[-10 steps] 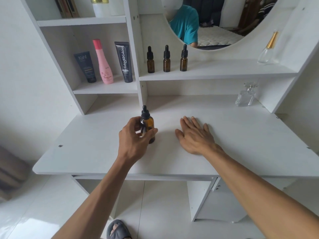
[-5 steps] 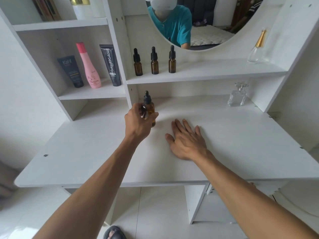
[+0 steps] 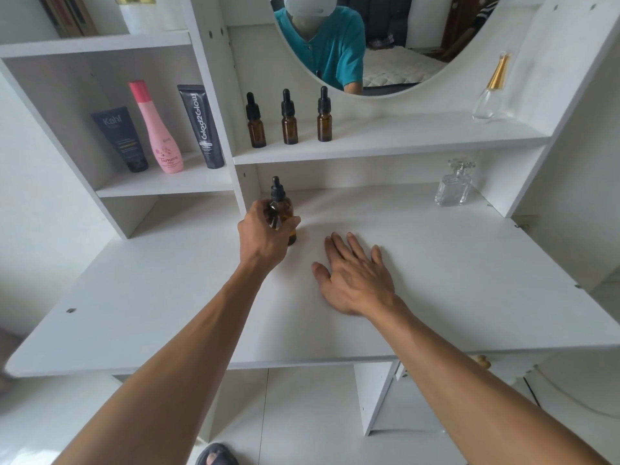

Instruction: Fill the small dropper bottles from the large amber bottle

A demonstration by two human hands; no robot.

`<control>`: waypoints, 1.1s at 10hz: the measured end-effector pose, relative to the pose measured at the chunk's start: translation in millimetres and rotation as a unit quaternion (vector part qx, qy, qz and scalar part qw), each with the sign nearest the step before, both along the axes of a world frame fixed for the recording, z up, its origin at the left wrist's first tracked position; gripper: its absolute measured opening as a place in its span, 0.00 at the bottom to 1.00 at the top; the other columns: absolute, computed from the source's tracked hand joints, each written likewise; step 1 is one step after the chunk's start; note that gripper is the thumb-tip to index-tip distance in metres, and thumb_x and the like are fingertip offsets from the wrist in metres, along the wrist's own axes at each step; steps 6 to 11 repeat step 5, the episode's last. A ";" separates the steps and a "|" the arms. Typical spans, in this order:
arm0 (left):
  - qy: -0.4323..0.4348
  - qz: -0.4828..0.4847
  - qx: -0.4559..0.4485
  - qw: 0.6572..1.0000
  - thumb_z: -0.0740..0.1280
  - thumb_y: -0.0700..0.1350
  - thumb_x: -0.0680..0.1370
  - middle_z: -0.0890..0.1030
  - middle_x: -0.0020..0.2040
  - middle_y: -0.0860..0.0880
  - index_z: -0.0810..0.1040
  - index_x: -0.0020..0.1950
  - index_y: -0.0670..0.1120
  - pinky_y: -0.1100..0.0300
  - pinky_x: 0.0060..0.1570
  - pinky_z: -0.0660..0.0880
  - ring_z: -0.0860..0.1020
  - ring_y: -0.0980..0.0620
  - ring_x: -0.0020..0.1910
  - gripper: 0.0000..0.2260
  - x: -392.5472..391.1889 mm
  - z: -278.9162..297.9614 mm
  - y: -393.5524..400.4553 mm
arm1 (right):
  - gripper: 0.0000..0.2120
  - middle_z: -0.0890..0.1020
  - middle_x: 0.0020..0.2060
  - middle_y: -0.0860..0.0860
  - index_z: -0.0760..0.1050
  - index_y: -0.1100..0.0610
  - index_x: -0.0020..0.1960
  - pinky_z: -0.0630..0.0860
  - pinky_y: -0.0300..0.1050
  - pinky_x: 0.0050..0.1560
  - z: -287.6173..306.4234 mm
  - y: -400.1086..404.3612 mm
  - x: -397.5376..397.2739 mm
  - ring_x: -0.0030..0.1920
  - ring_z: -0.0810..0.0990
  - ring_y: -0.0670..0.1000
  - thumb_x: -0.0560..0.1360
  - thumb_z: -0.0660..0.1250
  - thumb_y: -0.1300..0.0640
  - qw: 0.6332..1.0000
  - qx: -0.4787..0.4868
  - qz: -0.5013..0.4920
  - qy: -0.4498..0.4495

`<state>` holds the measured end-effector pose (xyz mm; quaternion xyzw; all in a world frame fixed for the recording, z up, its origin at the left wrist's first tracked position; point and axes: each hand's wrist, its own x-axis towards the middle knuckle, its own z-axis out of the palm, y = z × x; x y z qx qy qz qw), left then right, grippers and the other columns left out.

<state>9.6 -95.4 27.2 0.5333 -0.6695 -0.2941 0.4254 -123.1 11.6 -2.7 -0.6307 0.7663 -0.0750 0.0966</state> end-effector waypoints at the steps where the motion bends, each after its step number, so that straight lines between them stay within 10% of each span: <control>1: 0.001 0.000 0.006 1.000 0.76 0.50 0.73 0.80 0.51 0.49 0.76 0.62 0.44 0.79 0.31 0.67 0.75 0.53 0.46 0.21 0.2 -0.1 0.8 | 0.32 0.44 0.81 0.46 0.42 0.53 0.81 0.40 0.63 0.78 0.2 0.9 0.1 0.81 0.39 0.51 0.82 0.42 0.39 1.000 0.000 -0.001 -0.001; 3: 0.013 -0.009 0.008 1.000 0.76 0.49 0.73 0.80 0.53 0.48 0.75 0.64 0.43 0.80 0.31 0.67 0.76 0.50 0.48 0.22 0.6 -0.1 3.4 | 0.32 0.44 0.81 0.46 0.43 0.53 0.81 0.40 0.63 0.78 0.7 0.7 0.3 0.81 0.40 0.51 0.82 0.42 0.39 1.000 0.001 -0.002 -0.003; 5: -0.005 0.000 0.051 0.999 0.76 0.58 0.71 0.79 0.63 0.46 0.67 0.73 0.44 0.55 0.59 0.74 0.76 0.47 0.61 0.37 9.2 -10.0 11.8 | 0.32 0.43 0.81 0.45 0.42 0.52 0.82 0.39 0.62 0.79 1.1 1.4 0.4 0.81 0.39 0.50 0.82 0.42 0.39 1.000 -0.006 -0.002 -0.019; 11: -0.005 0.000 0.051 0.999 0.76 0.58 0.71 0.79 0.63 0.46 0.67 0.73 0.44 0.55 0.59 0.74 0.76 0.47 0.61 0.37 9.2 -10.0 11.8 | 0.32 0.43 0.81 0.45 0.42 0.52 0.82 0.39 0.62 0.79 1.1 1.4 0.4 0.81 0.39 0.50 0.82 0.42 0.39 1.000 -0.006 -0.002 -0.019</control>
